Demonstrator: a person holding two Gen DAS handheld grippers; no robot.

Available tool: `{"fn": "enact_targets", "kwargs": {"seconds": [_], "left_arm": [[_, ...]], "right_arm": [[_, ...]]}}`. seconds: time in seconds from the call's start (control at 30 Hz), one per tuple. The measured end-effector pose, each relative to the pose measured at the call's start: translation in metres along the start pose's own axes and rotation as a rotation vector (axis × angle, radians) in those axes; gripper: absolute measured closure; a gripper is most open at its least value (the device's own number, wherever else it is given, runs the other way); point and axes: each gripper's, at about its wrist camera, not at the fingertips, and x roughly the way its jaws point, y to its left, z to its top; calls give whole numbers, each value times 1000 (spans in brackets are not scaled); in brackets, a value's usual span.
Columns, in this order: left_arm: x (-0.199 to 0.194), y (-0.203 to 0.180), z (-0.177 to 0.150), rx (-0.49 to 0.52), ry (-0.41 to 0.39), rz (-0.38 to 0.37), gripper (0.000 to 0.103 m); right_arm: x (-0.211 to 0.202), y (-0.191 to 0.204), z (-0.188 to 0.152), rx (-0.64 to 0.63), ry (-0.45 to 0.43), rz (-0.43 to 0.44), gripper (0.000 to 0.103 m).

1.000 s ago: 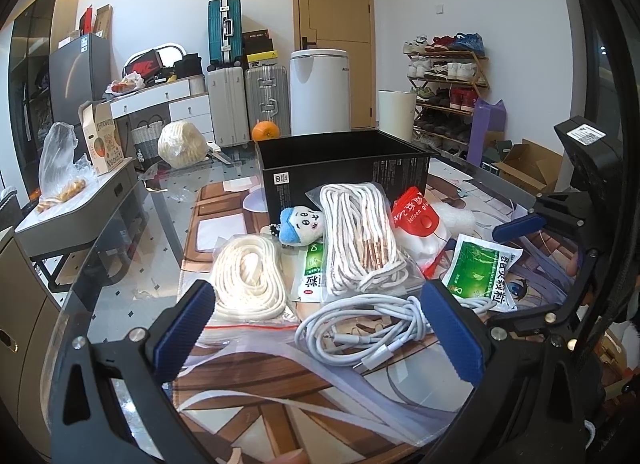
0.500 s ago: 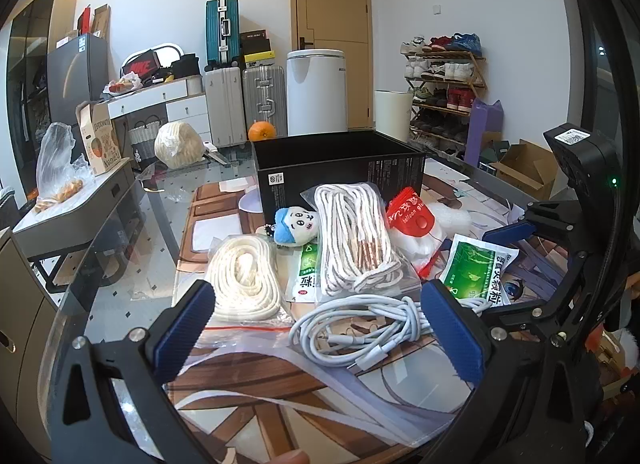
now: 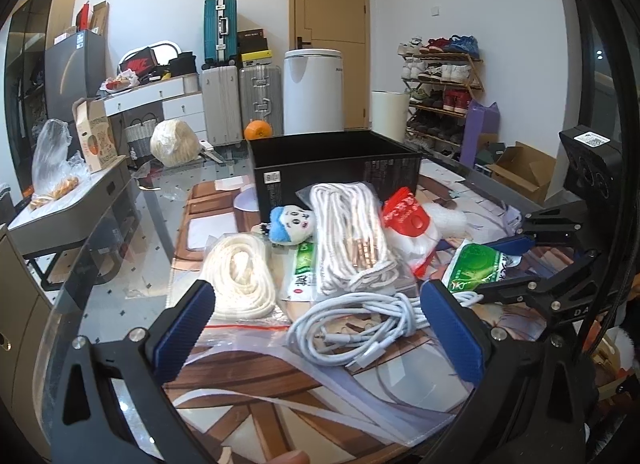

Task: Organize soft objects
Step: 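Lift the green packet with the right gripper while the left gripper grasps the white cable bundle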

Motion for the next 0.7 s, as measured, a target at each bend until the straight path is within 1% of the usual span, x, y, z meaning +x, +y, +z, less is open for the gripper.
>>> {"fn": "enact_targets", "kwargs": {"seconds": [0.03,0.3,0.47,0.7], "left_arm": [[0,0,0,-1,-1,-6,0],[4,-4,-2,-5,25,-81,0],[12,-10,-8,49,69,-47,0],[23,-18,-11,83,118,-39,0]], "right_arm": [[-1,0,-1,1,-4,-3,61],[-20,-6,-2,36,-74,5,61],[-21,-8,-1,39,-80,7,61],[-21,-8,-1,34,-83,12,61]]}}
